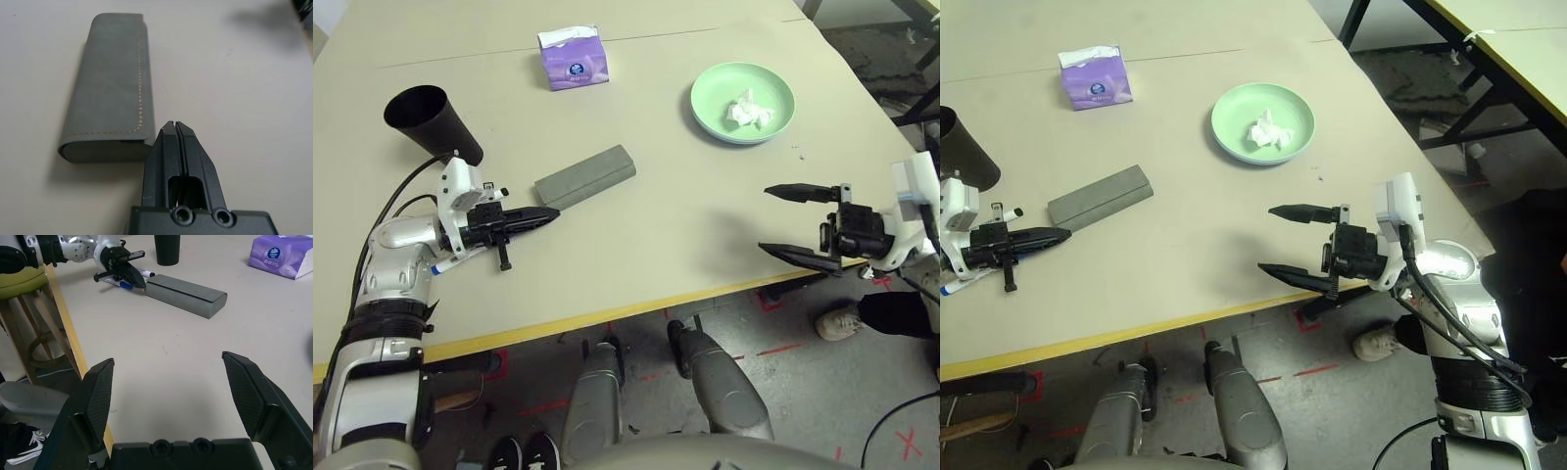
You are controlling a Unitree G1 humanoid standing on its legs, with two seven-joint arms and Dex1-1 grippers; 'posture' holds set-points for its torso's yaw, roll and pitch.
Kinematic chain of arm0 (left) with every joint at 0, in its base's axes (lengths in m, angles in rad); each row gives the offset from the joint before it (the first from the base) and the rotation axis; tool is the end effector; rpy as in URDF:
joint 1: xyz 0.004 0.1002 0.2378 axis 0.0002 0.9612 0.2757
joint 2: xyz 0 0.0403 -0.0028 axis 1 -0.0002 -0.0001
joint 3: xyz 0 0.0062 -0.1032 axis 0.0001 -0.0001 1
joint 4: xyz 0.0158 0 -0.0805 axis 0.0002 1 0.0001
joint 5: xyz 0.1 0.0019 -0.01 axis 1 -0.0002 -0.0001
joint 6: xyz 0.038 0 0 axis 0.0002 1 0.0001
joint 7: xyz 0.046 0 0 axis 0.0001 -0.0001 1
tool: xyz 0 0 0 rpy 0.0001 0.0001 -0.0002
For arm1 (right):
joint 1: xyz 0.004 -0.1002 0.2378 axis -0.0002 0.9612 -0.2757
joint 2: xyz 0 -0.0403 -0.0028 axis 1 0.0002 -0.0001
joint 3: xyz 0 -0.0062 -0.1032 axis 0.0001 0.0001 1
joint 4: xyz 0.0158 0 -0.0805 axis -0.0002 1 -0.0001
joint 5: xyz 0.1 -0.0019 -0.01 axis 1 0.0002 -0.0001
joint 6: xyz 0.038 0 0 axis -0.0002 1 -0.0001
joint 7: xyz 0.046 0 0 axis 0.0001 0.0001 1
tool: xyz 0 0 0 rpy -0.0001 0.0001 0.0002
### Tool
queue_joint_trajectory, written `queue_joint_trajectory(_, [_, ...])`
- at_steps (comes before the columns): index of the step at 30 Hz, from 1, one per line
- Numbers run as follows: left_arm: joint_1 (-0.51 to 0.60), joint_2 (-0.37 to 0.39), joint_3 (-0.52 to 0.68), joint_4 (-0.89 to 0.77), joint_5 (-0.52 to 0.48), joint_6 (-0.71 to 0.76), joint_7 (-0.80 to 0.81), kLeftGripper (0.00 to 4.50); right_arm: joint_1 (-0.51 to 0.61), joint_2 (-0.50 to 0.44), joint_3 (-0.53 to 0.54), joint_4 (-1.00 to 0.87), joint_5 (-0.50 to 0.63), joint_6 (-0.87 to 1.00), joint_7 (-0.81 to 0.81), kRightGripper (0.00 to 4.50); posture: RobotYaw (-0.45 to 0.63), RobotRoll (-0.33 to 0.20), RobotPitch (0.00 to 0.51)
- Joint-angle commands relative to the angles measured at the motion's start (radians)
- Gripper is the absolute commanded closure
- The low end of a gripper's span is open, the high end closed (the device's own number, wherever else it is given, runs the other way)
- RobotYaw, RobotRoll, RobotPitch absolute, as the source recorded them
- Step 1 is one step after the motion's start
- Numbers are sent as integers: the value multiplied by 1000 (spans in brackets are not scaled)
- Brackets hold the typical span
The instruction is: Organize and tidy the items on the table.
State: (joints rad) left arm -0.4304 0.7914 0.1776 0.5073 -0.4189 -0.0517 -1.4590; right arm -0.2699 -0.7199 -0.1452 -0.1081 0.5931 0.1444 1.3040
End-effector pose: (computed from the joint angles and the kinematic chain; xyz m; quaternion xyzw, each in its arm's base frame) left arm 0.2576 0.3419 0.1553 0.1430 0.0251 -0.5135 0.8457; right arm 0.2381 -0.2676 0.1786 -0.1365 -0.0797 0.5989 0.7851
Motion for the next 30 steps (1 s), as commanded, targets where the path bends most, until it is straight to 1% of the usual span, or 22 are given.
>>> queue_joint_trajectory(1, [45, 36, 22, -65, -83, 132, -76, 4457, 1, 3, 11, 8, -4, -11, 13, 0, -287, 0, 261])
queue_joint_trajectory(4, [117, 97, 17, -174, -197, 311, -147, 4457, -15, 4, 16, 27, -6, -16, 22, 0, -281, 0, 261])
queue_joint_trajectory(5, [145, 118, 13, -208, -232, 342, -154, 4457, -19, 4, 18, 33, -7, -19, 25, 0, -280, 0, 259])
queue_joint_trajectory(7, [199, 153, 9, -260, -270, 352, -155, 4457, -28, 6, 21, 46, -9, -25, 31, 0, -277, 0, 259])
queue_joint_trajectory(9, [227, 168, 31, -276, -278, 338, -155, 4457, -35, 8, 24, 55, -10, -30, 36, 0, -274, 0, 258])
queue_joint_trajectory(14, [263, 176, 139, -256, -271, 314, -142, 4457, -47, 11, 31, 67, -12, -36, 45, 0, -260, 0, 262])
queue_joint_trajectory(17, [341, 181, 213, -242, -242, 270, -119, 4457, -61, 13, 37, 81, -14, -38, 56, 0, -245, 0, 265])
queue_joint_trajectory(20, [438, 168, 300, -238, -228, 233, -73, 3840, -80, 12, 66, 103, -28, -62, 107, 0, -227, 0, 268])
queue_joint_trajectory(21, [461, 163, 321, -245, -228, 231, -59, 3562, -86, 12, 76, 109, -31, -68, 124, 0, -218, 0, 269])
queue_joint_trajectory(22, [475, 161, 332, -253, -230, 231, -49, 3242, -90, 13, 82, 113, -32, -72, 135, 0, -213, 0, 270])
queue_joint_trajectory(23, [486, 160, 340, -261, -233, 233, -42, 2785, -102, 18, 92, 119, -29, -76, 155, 0, -203, 0, 270])
queue_joint_trajectory(27, [531, 174, 387, -290, -228, 234, -11, 1461, -145, 36, 127, 147, -28, -90, 213, 0, -171, 0, 272])
queue_joint_trajectory(30, [530, 229, 412, -280, -207, 235, -8, 440, -183, 60, 163, 176, -38, -99, 250, 0, -147, 0, 274])
